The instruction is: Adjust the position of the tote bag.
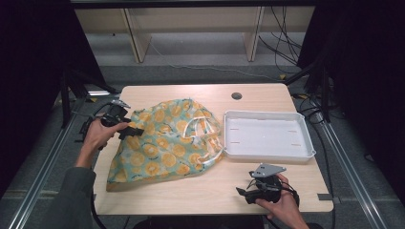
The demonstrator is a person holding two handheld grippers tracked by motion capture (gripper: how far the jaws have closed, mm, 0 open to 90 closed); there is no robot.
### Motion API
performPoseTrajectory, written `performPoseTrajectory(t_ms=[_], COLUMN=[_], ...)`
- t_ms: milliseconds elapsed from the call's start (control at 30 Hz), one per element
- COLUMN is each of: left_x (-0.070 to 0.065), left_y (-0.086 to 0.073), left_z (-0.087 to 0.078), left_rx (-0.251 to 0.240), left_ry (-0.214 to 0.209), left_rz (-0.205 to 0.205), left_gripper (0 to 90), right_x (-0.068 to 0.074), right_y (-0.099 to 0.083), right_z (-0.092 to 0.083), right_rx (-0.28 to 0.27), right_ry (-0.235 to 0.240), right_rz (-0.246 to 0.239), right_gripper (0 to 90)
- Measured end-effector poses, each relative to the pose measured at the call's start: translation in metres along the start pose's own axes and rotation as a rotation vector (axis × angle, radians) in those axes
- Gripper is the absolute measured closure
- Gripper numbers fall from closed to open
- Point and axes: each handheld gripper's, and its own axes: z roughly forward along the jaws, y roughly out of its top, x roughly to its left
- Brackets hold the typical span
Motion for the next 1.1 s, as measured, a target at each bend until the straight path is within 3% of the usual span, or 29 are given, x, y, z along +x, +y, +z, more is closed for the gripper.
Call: performPoseTrajectory(t_ms=[33, 67, 100, 133, 167, 200, 233, 267, 300, 367, 433, 467, 500, 533, 567, 600, 633, 667, 700, 767, 800, 833, 900, 933, 1000, 1033, 1067, 1100], left_x=[-0.002, -0.006, -0.006, -0.007, -0.011, -0.011, -0.012, -0.016, -0.017, -0.016, -0.017, -0.016, -0.016, -0.015, -0.016, -0.015, -0.015, -0.017, -0.016, -0.018, -0.018, -0.018, -0.019, -0.019, -0.02, -0.02, -0.019, -0.019], left_y=[0.0, 0.0, 0.0, 0.0, 0.001, 0.001, 0.001, 0.001, 0.002, 0.003, 0.005, 0.007, 0.007, 0.008, 0.01, 0.01, 0.01, 0.01, 0.012, 0.013, 0.014, 0.014, 0.016, 0.017, 0.018, 0.018, 0.019, 0.02], left_z=[-0.001, -0.005, -0.005, -0.006, -0.004, -0.004, -0.001, 0.002, 0.007, 0.01, 0.012, 0.013, 0.013, 0.013, 0.013, 0.013, 0.014, 0.016, 0.018, 0.019, 0.02, 0.02, 0.021, 0.021, 0.023, 0.023, 0.023, 0.024], left_rx=[-0.001, -0.033, -0.033, -0.018, 0.04, 0.04, 0.078, 0.084, 0.1, 0.108, 0.124, 0.142, 0.142, 0.151, 0.151, 0.133, 0.12, 0.118, 0.132, 0.136, 0.137, 0.137, 0.143, 0.148, 0.131, 0.131, 0.142, 0.14], left_ry=[0.026, 0.083, 0.083, 0.093, 0.116, 0.116, 0.123, 0.128, 0.138, 0.147, 0.154, 0.158, 0.158, 0.157, 0.144, 0.155, 0.135, 0.12, 0.113, 0.114, 0.1, 0.1, 0.083, 0.069, 0.049, 0.049, 0.035, 0.021], left_rz=[-0.035, -0.128, -0.128, -0.202, -0.272, -0.272, -0.288, -0.337, -0.353, -0.36, -0.337, -0.281, -0.281, -0.254, -0.243, -0.204, -0.198, -0.207, -0.129, -0.121, -0.083, -0.083, -0.029, -0.005, 0.037, 0.037, 0.066, 0.078], left_gripper=[19.5, 23.7, 23.1, 23.1, 21.4, 19.8, 19.9, 19.6, 19.6, 20.5, 20.8, 21.9, 22.6, 22.6, 36.7, 36.7, 47.4, 48.0, 48.2, 48.6, 48.8, 48.9, 49.0, 49.1, 49.3, 49.3, 49.3, 49.3], right_x=[0.0, -0.001, -0.001, 0.0, 0.0, 0.0, 0.002, 0.002, 0.002, 0.002, 0.002, 0.001, 0.001, 0.001, 0.002, 0.002, 0.001, 0.003, 0.001, 0.001, 0.001, 0.001, 0.001, 0.003, 0.003, 0.004, 0.004, 0.004], right_y=[0.0, 0.0, 0.0, 0.0, 0.0, 0.0, 0.0, 0.0, 0.0, 0.0, 0.0, 0.0, 0.0, 0.0, 0.0, 0.0, 0.0, 0.0, 0.0, 0.0, 0.0, 0.0, 0.0, 0.001, 0.001, 0.001, 0.001, 0.004], right_z=[0.0, 0.0, 0.0, 0.0, 0.0, 0.0, 0.0, 0.0, 0.0, 0.0, 0.0, 0.0, 0.0, 0.001, 0.0, 0.0, 0.0, 0.0, 0.0, 0.0, 0.0, 0.0, 0.001, 0.0, 0.001, 0.001, 0.001, 0.002], right_rx=[0.001, 0.002, 0.002, 0.002, 0.004, 0.004, 0.014, 0.015, 0.015, 0.006, 0.006, 0.01, 0.01, 0.004, 0.011, 0.011, 0.005, 0.018, 0.012, 0.012, 0.014, 0.014, 0.002, 0.013, 0.002, 0.008, 0.008, -0.016], right_ry=[0.003, 0.005, 0.005, 0.005, 0.004, 0.004, 0.009, 0.01, 0.01, 0.008, 0.01, 0.012, 0.012, 0.01, 0.016, 0.016, 0.012, 0.021, 0.017, 0.016, 0.014, 0.014, 0.012, 0.018, 0.021, 0.023, 0.023, 0.026], right_rz=[0.003, 0.002, 0.002, 0.003, 0.003, 0.003, 0.022, 0.021, 0.021, 0.018, 0.024, 0.019, 0.019, 0.018, 0.022, 0.022, 0.006, 0.024, 0.004, 0.003, 0.003, 0.003, -0.006, 0.012, -0.014, 0.0, 0.0, -0.025], right_gripper=[22.9, 22.9, 22.9, 22.9, 22.9, 22.9, 22.9, 22.9, 22.9, 22.9, 22.9, 23.0, 23.0, 23.0, 23.0, 23.0, 23.1, 23.1, 23.1, 23.1, 23.1, 23.1, 23.2, 23.3, 23.4, 23.5, 23.5, 24.2])
